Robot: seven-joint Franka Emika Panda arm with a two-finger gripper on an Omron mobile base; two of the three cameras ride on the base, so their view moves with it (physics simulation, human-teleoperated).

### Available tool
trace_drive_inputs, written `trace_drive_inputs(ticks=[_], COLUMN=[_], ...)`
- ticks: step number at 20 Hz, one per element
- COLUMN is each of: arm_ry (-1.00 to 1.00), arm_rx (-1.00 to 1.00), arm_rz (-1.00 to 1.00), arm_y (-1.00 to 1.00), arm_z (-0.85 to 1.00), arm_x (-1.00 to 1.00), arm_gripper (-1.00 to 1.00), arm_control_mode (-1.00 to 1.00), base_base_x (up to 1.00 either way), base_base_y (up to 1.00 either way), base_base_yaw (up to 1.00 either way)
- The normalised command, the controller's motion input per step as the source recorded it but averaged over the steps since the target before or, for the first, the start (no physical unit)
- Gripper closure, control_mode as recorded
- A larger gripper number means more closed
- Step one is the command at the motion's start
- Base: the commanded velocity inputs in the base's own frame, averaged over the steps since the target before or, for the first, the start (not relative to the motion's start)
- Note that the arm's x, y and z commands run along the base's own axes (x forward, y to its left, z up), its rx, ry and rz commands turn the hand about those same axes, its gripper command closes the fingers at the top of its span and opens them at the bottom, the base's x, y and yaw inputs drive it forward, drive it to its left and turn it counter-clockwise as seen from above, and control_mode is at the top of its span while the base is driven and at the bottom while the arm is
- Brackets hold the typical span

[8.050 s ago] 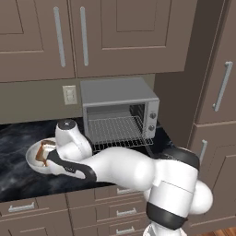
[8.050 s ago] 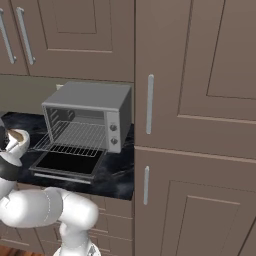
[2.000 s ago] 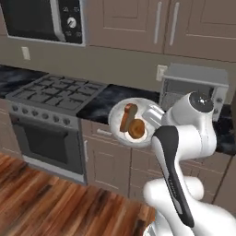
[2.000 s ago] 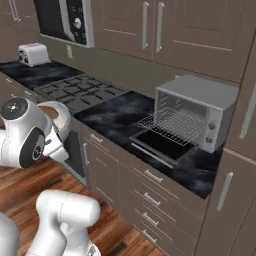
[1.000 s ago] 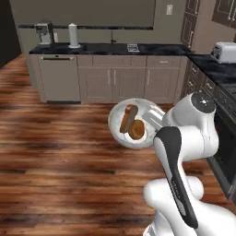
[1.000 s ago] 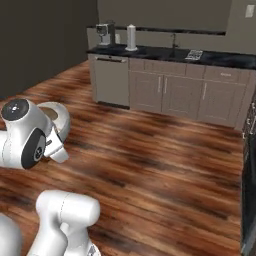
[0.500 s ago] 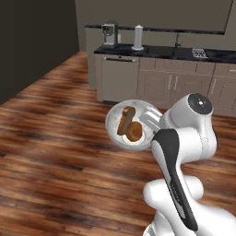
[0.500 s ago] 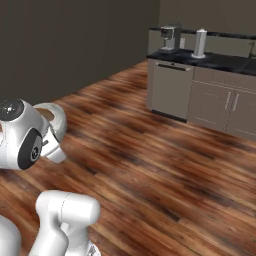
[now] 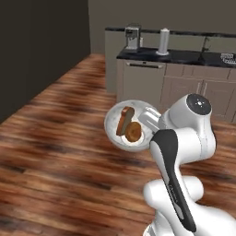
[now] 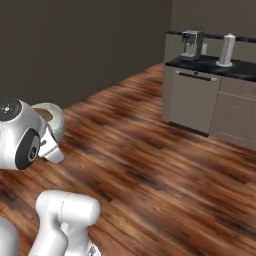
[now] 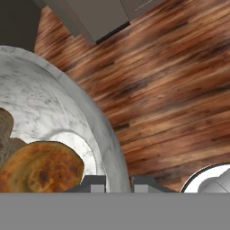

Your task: Pick up the heated bread from the toaster oven and place it in the bowl. Then move the bread bowl to the dining counter.

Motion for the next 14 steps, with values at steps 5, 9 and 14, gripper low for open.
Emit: trace_drive_inputs(ticks=[5, 9, 14], arm_ry=[0.00, 0.00, 0.00], arm_rx=[0.00, 0.00, 0.00], arm_rz=[0.00, 0.00, 0.00], arm_y=[0.00, 0.00, 0.00], arm_z=[0.00, 0.00, 0.00], arm_x=[0.00, 0.00, 0.00], arm_gripper=[1.00, 1.00, 1.00], arm_control_mode=[1.00, 1.00, 1.00], base_base_x=[1.00, 1.00, 1.00], base_base_y=[0.75, 0.72, 0.65], base_base_yaw=[-0.02, -0.20, -0.30])
